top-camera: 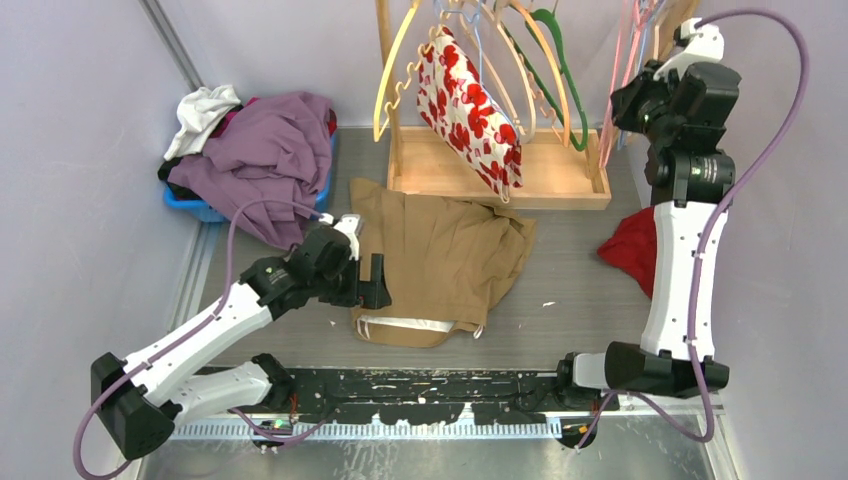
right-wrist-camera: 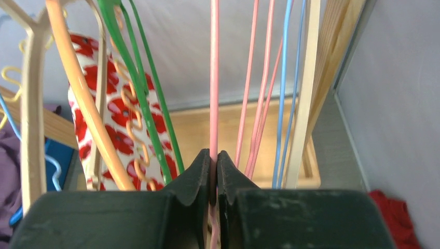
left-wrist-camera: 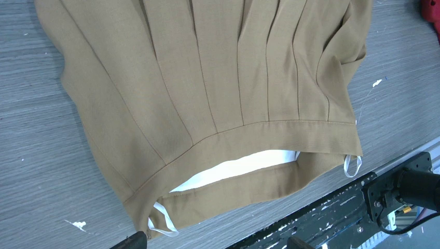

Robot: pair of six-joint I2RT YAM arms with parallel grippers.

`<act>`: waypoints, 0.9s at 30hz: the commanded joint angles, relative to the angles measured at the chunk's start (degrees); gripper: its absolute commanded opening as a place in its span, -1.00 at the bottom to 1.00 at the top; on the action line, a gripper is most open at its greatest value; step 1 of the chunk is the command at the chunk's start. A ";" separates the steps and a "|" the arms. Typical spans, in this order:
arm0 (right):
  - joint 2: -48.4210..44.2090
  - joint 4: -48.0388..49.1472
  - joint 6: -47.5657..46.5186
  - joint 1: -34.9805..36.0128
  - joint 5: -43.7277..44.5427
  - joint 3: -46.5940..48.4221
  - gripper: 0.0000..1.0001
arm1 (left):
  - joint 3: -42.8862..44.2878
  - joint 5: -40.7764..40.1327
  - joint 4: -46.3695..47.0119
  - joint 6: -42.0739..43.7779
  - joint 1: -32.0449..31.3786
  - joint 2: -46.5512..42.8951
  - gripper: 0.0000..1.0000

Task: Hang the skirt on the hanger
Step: Pick up the hanger from the clothesline.

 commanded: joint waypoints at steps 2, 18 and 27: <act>-6.76 -4.57 3.59 -0.21 -0.70 -9.30 -0.97 | 3.21 -0.76 -2.75 0.96 0.12 -2.64 0.99; -30.05 -26.56 10.67 4.96 -9.95 -27.95 -0.97 | 1.56 -5.62 -6.84 -1.99 0.13 -8.03 0.99; -39.40 -35.11 15.57 10.97 -20.52 -35.65 -0.97 | -3.36 -9.31 -4.21 -6.70 0.12 -10.08 0.99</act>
